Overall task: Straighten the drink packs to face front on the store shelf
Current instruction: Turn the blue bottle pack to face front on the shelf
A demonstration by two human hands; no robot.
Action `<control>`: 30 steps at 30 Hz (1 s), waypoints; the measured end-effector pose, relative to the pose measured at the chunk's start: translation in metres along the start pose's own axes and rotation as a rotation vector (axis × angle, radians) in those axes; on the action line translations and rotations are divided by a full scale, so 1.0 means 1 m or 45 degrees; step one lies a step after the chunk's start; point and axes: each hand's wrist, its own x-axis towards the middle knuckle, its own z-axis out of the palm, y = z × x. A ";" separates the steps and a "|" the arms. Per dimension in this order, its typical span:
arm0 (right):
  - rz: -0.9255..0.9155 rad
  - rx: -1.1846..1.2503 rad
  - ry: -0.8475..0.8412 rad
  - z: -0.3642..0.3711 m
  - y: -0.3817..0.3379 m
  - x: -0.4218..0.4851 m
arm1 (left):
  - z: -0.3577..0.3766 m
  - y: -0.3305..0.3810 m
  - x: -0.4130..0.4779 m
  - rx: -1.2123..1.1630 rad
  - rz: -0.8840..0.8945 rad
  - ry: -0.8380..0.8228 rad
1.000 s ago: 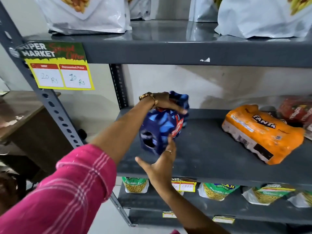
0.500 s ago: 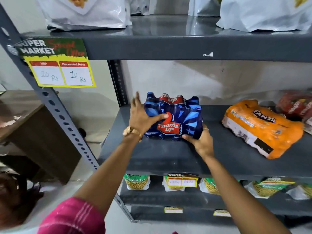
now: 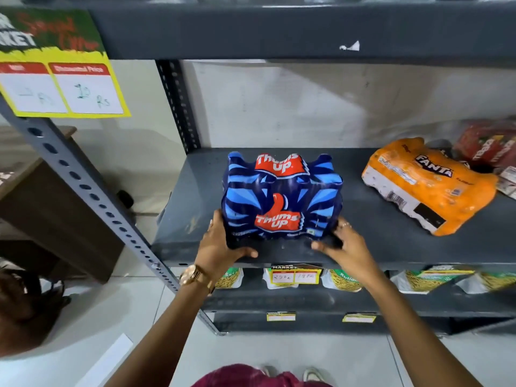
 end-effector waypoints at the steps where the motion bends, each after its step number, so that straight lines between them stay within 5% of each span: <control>1: -0.009 -0.009 -0.032 -0.002 0.002 -0.011 | 0.002 -0.002 -0.006 -0.002 0.010 0.021; 13: -0.033 -0.271 0.255 0.011 0.011 -0.039 | 0.004 -0.016 -0.032 0.002 0.123 0.088; 30: -0.026 -0.193 0.181 0.009 0.011 -0.039 | 0.015 -0.028 -0.041 -0.038 0.090 0.185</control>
